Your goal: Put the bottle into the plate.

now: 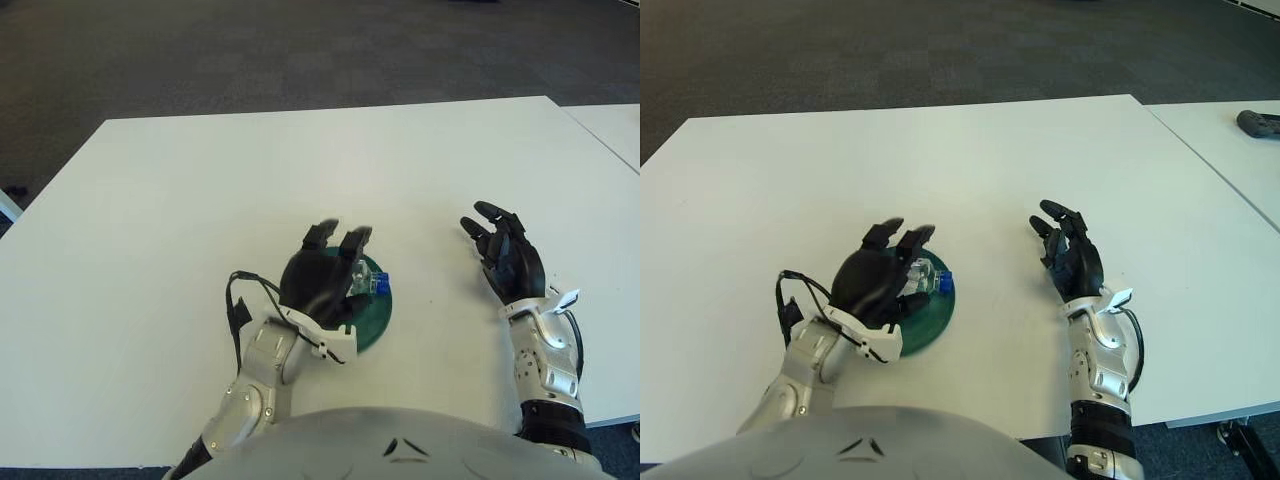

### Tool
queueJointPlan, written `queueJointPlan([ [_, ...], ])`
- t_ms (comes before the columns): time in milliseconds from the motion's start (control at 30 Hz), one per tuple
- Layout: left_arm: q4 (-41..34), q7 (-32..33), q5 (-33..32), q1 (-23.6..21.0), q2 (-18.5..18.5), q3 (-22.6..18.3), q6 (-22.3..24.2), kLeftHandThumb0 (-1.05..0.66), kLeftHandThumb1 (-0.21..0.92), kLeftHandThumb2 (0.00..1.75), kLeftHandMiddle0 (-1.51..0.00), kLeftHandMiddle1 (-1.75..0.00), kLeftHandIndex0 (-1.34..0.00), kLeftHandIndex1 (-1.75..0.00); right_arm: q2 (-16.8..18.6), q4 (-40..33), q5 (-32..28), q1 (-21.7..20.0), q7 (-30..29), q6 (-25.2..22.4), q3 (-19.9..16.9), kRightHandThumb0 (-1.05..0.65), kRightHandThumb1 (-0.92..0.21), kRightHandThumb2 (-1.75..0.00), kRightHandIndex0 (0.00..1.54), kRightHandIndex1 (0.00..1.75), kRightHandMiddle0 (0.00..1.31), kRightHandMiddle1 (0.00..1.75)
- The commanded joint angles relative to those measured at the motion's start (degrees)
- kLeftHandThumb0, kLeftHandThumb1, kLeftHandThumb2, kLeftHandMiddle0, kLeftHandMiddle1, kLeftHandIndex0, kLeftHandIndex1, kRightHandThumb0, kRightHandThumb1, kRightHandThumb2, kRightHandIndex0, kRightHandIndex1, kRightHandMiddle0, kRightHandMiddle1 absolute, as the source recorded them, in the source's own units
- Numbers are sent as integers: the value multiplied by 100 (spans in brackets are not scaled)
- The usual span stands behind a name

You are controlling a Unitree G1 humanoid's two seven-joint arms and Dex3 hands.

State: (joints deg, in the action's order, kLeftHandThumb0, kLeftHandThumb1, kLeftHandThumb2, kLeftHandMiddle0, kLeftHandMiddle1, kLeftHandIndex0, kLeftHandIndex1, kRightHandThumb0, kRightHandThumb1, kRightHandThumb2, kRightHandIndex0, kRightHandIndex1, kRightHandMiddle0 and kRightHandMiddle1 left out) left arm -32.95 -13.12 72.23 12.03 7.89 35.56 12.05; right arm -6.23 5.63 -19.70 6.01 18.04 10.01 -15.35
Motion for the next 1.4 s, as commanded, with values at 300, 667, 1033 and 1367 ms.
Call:
queueJointPlan([
  [300, -127, 530, 375, -323, -281, -265, -180, -105, 92, 95, -30, -4, 0, -70, 39, 54, -12, -99, -139, -107, 21, -62, -92, -66, 50, 74, 27, 101],
  [667, -182, 312, 573, -590, -457, -437, -162, -105, 92, 89, -27, -2, 0, -62, 16, -2, 54, -210, -256, -368, 128, -64, -92, -56, 48, 74, 26, 100],
  [1033, 109, 267, -911, -457, -245, -1605, -107, -95, 92, 104, -29, -3, 0, -47, 48, 49, 11, -206, -270, -398, 152, -66, -92, -55, 48, 73, 25, 100],
  [1367, 1226, 1769, -2603, -449, -704, -2829, -255, -71, 92, 109, -60, -14, -12, -95, 39, 150, 145, -201, -297, -192, 62, -61, -92, -57, 51, 74, 25, 99],
])
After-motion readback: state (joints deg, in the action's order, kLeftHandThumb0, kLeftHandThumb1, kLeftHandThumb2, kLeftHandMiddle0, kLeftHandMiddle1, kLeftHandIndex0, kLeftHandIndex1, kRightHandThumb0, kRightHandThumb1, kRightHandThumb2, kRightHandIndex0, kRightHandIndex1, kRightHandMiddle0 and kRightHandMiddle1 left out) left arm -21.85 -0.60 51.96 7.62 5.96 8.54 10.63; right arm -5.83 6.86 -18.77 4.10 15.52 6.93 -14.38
